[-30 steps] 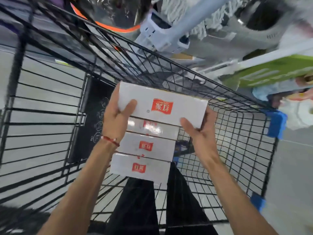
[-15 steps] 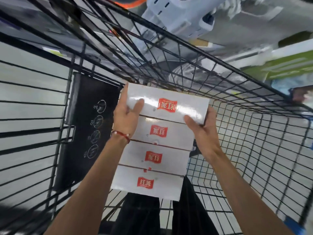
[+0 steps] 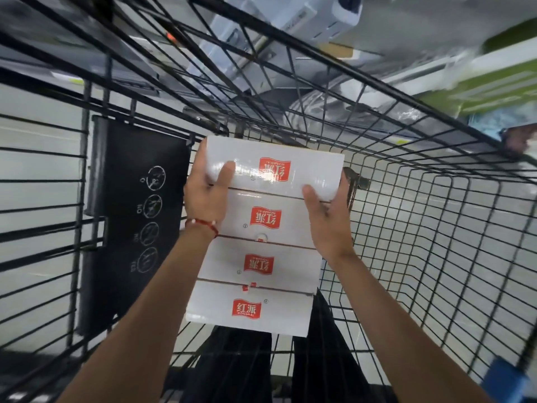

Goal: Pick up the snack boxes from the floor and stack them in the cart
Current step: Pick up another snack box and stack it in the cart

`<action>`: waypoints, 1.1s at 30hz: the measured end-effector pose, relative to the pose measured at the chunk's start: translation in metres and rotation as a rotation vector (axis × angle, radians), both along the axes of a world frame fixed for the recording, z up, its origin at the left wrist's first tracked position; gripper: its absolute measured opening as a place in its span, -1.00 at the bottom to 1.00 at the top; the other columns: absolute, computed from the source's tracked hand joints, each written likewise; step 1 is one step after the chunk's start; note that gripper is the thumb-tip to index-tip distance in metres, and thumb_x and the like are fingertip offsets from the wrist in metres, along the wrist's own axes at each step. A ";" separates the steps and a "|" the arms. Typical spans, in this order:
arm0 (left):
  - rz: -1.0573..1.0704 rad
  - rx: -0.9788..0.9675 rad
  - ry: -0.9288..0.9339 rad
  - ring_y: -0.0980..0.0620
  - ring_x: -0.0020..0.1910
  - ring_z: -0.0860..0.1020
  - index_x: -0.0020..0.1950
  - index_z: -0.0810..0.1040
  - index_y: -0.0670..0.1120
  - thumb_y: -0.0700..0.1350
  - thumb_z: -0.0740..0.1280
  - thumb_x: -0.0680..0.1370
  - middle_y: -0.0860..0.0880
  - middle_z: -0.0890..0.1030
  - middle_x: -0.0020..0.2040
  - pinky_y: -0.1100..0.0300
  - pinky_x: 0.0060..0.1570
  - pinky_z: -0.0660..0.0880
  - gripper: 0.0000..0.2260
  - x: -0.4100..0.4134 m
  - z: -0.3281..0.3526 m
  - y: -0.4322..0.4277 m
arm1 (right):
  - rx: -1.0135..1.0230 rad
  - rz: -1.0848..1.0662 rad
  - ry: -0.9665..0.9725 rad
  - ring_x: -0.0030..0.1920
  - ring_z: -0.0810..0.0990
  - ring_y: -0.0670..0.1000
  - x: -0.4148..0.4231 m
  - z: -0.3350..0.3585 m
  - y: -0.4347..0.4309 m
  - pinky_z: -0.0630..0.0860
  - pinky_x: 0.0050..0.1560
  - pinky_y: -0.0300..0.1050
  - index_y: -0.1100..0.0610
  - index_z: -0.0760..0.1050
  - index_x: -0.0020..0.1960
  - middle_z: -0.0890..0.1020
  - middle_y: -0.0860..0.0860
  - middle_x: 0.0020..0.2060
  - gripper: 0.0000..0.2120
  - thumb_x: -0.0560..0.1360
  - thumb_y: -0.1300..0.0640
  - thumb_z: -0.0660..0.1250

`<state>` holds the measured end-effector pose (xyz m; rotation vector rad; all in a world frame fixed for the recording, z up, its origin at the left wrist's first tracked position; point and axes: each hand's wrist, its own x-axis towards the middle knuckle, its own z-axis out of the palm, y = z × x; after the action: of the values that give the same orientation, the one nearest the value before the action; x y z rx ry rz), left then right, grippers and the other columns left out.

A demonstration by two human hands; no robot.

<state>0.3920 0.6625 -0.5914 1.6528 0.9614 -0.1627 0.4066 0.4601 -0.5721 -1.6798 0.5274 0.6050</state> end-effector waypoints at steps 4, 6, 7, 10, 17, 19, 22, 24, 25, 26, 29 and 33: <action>0.039 0.103 -0.036 0.11 0.19 0.62 0.51 0.43 0.01 0.00 0.42 0.58 0.02 0.64 0.24 0.13 0.17 0.62 -0.50 -0.004 -0.004 -0.001 | -0.045 0.008 -0.018 0.18 0.72 -0.05 -0.005 -0.004 0.002 0.69 0.09 -0.10 0.06 0.13 0.63 0.63 0.01 0.30 -0.40 0.69 0.09 0.32; 0.033 0.099 -0.030 0.09 0.19 0.62 0.48 0.46 -0.03 -0.05 0.42 0.58 -0.01 0.65 0.24 0.15 0.18 0.61 -0.53 -0.002 -0.002 0.001 | -0.070 0.030 -0.005 0.12 0.73 -0.09 -0.004 -0.005 0.000 0.70 0.04 -0.10 0.04 0.13 0.63 0.65 -0.05 0.25 -0.40 0.68 0.07 0.33; 0.037 0.095 -0.021 0.09 0.18 0.62 0.47 0.47 -0.04 -0.08 0.42 0.58 -0.01 0.64 0.24 0.17 0.18 0.60 -0.55 -0.001 -0.001 0.001 | -0.077 0.042 0.003 0.09 0.73 -0.14 -0.003 -0.005 -0.002 0.70 0.00 -0.14 0.04 0.16 0.62 0.67 -0.10 0.20 -0.41 0.68 0.08 0.33; 0.064 0.100 0.027 0.08 0.15 0.62 0.45 0.48 -0.04 -0.22 0.41 0.56 0.00 0.64 0.23 0.21 0.20 0.58 -0.54 -0.005 0.005 -0.003 | -0.079 0.048 0.040 -0.02 0.72 -0.24 -0.003 0.001 -0.007 0.65 -0.07 -0.26 -0.02 0.31 0.54 0.68 -0.23 0.04 -0.55 0.69 0.13 0.31; 0.099 0.158 0.077 0.03 0.42 0.44 0.54 0.38 -0.07 -0.26 0.36 0.59 -0.02 0.45 0.47 0.14 0.45 0.37 -0.49 -0.047 0.052 -0.031 | -0.028 -0.049 0.078 0.19 0.62 -0.15 -0.033 0.045 -0.028 0.50 0.24 -0.26 0.12 0.57 0.37 0.67 -0.10 0.22 -0.73 0.70 0.21 0.26; 0.091 0.127 0.069 0.02 0.44 0.41 0.54 0.37 -0.06 -0.26 0.35 0.61 -0.01 0.42 0.51 0.20 0.38 0.37 -0.50 -0.060 0.069 -0.046 | 0.001 -0.084 0.085 0.05 0.59 -0.37 -0.047 0.065 -0.041 0.45 0.06 -0.52 0.09 0.60 0.30 0.65 -0.21 0.11 -0.75 0.70 0.25 0.24; 0.029 0.092 0.037 0.03 0.33 0.46 0.48 0.44 -0.09 -0.30 0.34 0.61 -0.01 0.49 0.42 0.20 0.24 0.40 -0.57 -0.080 0.093 -0.074 | 0.042 -0.086 0.065 -0.06 0.57 -0.49 -0.072 0.090 -0.063 0.43 -0.08 -0.59 -0.07 0.60 0.12 0.63 -0.28 0.02 -0.77 0.70 0.24 0.27; -0.028 0.057 0.011 0.03 0.26 0.48 0.43 0.48 -0.11 -0.31 0.33 0.61 -0.02 0.53 0.34 0.16 0.26 0.43 -0.61 -0.096 0.114 -0.097 | 0.051 -0.119 0.026 0.13 0.58 -0.38 -0.095 0.108 -0.080 0.47 0.12 -0.46 -0.02 0.61 0.25 0.65 -0.20 0.15 -0.80 0.70 0.17 0.29; -0.068 0.045 -0.003 0.02 0.23 0.49 0.40 0.49 -0.12 -0.31 0.32 0.61 -0.01 0.55 0.31 0.14 0.26 0.44 -0.64 -0.104 0.125 -0.110 | 0.055 -0.158 0.003 0.22 0.59 -0.25 -0.108 0.116 -0.089 0.47 0.26 -0.34 0.01 0.60 0.31 0.66 -0.15 0.20 -0.77 0.69 0.14 0.31; -0.108 0.036 -0.022 0.02 0.21 0.51 0.38 0.51 -0.12 -0.31 0.31 0.61 -0.01 0.56 0.28 0.14 0.26 0.46 -0.66 -0.111 0.136 -0.122 | 0.069 -0.199 -0.020 0.26 0.61 -0.15 -0.121 0.125 -0.099 0.47 0.34 -0.23 0.02 0.59 0.34 0.67 -0.12 0.21 -0.75 0.68 0.13 0.33; -0.218 0.016 -0.099 0.06 0.12 0.56 0.28 0.55 -0.06 -0.32 0.31 0.61 0.00 0.60 0.22 0.30 0.11 0.48 -0.71 -0.134 0.169 -0.156 | 0.086 -0.275 -0.059 0.24 0.63 -0.13 -0.158 0.154 -0.128 0.48 0.36 -0.19 0.03 0.60 0.33 0.68 -0.11 0.17 -0.75 0.67 0.12 0.36; -0.349 -0.005 -0.186 0.14 0.11 0.59 0.20 0.57 0.01 -0.32 0.31 0.61 -0.02 0.64 0.20 0.29 0.13 0.46 -0.73 -0.167 0.216 -0.209 | 0.134 -0.422 -0.133 0.21 0.68 -0.07 -0.205 0.190 -0.172 0.54 0.34 -0.14 0.09 0.64 0.26 0.72 -0.10 0.10 -0.80 0.65 0.16 0.40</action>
<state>0.2252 0.4537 -0.3757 1.7864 0.5281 -0.2404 0.2014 0.2880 -0.3824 -1.4146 0.7041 0.2150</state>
